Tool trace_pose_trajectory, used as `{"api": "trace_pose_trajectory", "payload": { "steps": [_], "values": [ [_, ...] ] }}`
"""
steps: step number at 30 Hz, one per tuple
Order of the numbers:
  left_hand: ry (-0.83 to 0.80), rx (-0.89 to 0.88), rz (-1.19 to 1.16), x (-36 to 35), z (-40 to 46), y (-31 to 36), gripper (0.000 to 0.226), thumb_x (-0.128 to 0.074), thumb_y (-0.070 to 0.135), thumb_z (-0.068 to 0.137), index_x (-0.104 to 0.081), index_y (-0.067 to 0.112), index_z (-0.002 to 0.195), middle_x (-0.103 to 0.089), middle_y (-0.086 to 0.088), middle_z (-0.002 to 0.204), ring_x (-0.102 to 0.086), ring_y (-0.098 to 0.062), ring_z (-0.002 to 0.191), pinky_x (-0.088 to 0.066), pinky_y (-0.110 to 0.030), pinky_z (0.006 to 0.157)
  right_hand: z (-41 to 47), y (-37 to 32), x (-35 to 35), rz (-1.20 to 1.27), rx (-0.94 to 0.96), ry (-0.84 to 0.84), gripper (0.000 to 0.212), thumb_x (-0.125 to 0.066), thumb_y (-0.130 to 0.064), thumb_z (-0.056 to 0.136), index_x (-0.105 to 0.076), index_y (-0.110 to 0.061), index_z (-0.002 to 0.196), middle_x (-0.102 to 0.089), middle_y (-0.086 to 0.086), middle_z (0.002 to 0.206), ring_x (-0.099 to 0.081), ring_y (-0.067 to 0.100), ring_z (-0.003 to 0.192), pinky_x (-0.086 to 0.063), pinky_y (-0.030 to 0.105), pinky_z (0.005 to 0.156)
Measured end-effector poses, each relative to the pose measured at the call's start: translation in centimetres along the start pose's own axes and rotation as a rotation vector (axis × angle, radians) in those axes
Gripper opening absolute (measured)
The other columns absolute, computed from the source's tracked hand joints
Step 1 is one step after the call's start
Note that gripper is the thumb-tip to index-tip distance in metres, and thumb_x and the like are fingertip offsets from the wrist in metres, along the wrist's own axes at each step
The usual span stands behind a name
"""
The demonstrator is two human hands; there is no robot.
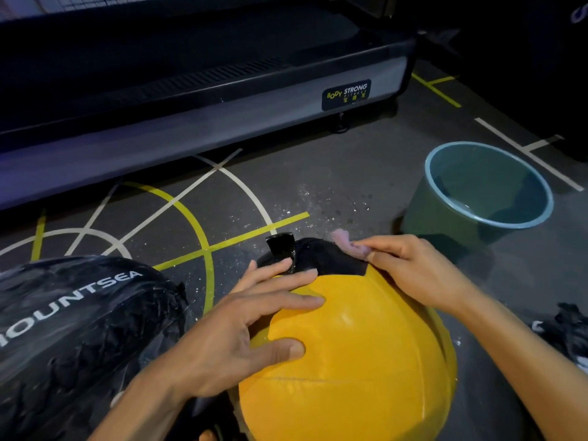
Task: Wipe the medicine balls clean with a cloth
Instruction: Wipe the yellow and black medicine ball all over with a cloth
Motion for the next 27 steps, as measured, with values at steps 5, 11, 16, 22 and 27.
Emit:
{"api": "trace_pose_trajectory", "payload": {
  "steps": [5,11,16,22,27],
  "values": [
    [-0.023,-0.002,0.002,-0.2,0.8,0.2,0.049,-0.074,0.038,0.093,-0.059,0.043,0.14,-0.037,0.03,0.157,-0.016,-0.001,0.154,-0.006,-0.049,0.127,-2.1,-8.2,0.8,0.014,0.34,0.123,0.036,-0.051,-0.017,0.104,-0.069,-0.037,0.128,-0.069,-0.027,0.121,-0.066,-0.004,0.108,-0.055,0.028,0.091],
    [-0.04,-0.022,0.008,-0.8,0.7,0.7,0.047,-0.072,0.04,0.094,-0.06,0.042,0.139,-0.04,0.028,0.156,-0.018,-0.004,0.155,-0.007,-0.052,0.126,3.0,-7.5,-1.6,-0.359,0.368,-0.038,0.027,-0.048,-0.052,0.097,-0.068,-0.034,0.102,-0.073,-0.014,0.098,-0.071,0.012,0.097,-0.057,0.034,0.081],
    [-0.036,-0.034,0.007,-0.7,0.6,0.7,0.049,-0.072,0.036,0.094,-0.059,0.039,0.14,-0.036,0.029,0.159,-0.01,-0.004,0.156,0.002,-0.054,0.126,3.7,-2.9,5.7,-0.147,0.085,0.315,0.029,-0.055,-0.012,0.098,-0.075,-0.032,0.104,-0.073,-0.028,0.088,-0.071,-0.002,0.089,-0.054,0.019,0.079],
    [-0.076,-0.051,0.035,-1.3,1.2,1.1,0.047,-0.071,0.043,0.094,-0.059,0.044,0.14,-0.039,0.028,0.157,-0.016,-0.011,0.156,-0.015,-0.054,0.125,-0.6,-12.0,-1.2,-0.204,0.638,0.044,0.029,-0.058,-0.006,0.094,-0.077,-0.017,0.114,-0.076,-0.005,0.109,-0.071,0.008,0.1,-0.058,0.035,0.093],
    [-0.069,-0.065,0.015,-1.6,0.8,1.2,0.048,-0.072,0.036,0.094,-0.059,0.037,0.141,-0.036,0.027,0.159,-0.013,-0.006,0.156,-0.001,-0.055,0.125,4.5,-6.5,1.6,-0.447,0.347,0.049,0.036,-0.059,0.0,0.09,-0.077,-0.023,0.11,-0.078,0.001,0.105,-0.073,0.021,0.1,-0.052,0.028,0.086]
  ]
}}
Point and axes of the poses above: each hand's wrist, its own z-axis towards the middle knuckle, its own x-axis out of the back of the hand, y = z × x, the point moved 7 cm from there along z, towards the middle knuckle
